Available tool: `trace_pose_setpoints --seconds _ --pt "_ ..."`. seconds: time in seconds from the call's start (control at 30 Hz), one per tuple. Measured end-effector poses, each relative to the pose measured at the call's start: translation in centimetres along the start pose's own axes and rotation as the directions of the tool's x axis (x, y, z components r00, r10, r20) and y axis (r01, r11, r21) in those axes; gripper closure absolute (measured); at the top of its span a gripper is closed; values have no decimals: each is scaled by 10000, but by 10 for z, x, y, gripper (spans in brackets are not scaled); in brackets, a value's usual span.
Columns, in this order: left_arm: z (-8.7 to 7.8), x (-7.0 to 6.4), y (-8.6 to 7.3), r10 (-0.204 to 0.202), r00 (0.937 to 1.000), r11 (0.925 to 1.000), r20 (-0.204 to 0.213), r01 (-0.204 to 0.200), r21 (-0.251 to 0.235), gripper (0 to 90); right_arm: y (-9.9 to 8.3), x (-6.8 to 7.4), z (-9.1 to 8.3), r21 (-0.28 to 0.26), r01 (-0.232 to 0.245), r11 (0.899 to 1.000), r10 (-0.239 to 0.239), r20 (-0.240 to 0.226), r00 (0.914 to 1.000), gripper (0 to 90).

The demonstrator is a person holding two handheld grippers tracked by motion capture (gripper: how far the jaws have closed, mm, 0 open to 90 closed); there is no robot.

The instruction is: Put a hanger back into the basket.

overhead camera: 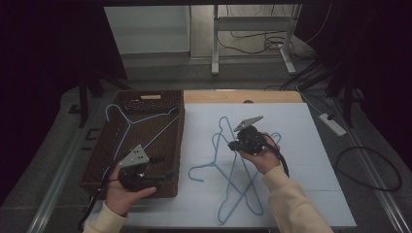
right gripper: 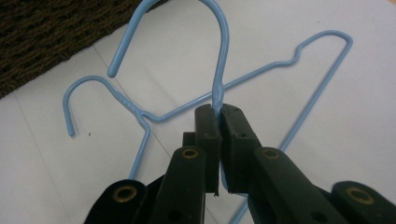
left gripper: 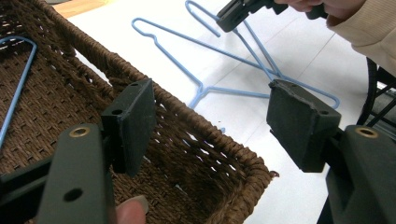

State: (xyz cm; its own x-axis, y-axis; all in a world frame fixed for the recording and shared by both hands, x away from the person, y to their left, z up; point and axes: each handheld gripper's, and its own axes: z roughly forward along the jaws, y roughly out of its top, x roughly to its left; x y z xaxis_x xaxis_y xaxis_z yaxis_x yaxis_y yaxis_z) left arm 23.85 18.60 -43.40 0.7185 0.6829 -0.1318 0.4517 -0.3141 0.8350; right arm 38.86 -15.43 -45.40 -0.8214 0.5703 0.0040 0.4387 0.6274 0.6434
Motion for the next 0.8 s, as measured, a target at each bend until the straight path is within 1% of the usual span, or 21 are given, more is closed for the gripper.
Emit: trace_pose_setpoints --seconds 0.2,0.37,0.57,0.6,0.7,0.8 --pt "1 -5 3 11 9999 10000 126 -11 0 330 -5 0 -4 -279 -141 9995 140 -43 9999 866" --pt "7 -14 6 120 9992 9999 370 -123 87 330 -7 0 -6 -444 -176 9989 175 -27 9998 866" --pt "21 -26 12 223 9973 9989 696 -251 400 329 -9 1 -9 -682 -236 9974 235 -24 9997 865" --pt "24 -28 12 192 9970 9988 756 -225 427 330 -9 1 -10 -718 -228 9972 228 -6 9997 866" --pt "33 -34 15 322 9952 9971 919 -384 658 329 -10 2 -11 -814 -246 9964 247 -1 9997 866" --pt "42 -39 18 273 9932 9964 1133 -361 770 328 -11 2 -12 -867 -230 9960 229 -19 9997 866"
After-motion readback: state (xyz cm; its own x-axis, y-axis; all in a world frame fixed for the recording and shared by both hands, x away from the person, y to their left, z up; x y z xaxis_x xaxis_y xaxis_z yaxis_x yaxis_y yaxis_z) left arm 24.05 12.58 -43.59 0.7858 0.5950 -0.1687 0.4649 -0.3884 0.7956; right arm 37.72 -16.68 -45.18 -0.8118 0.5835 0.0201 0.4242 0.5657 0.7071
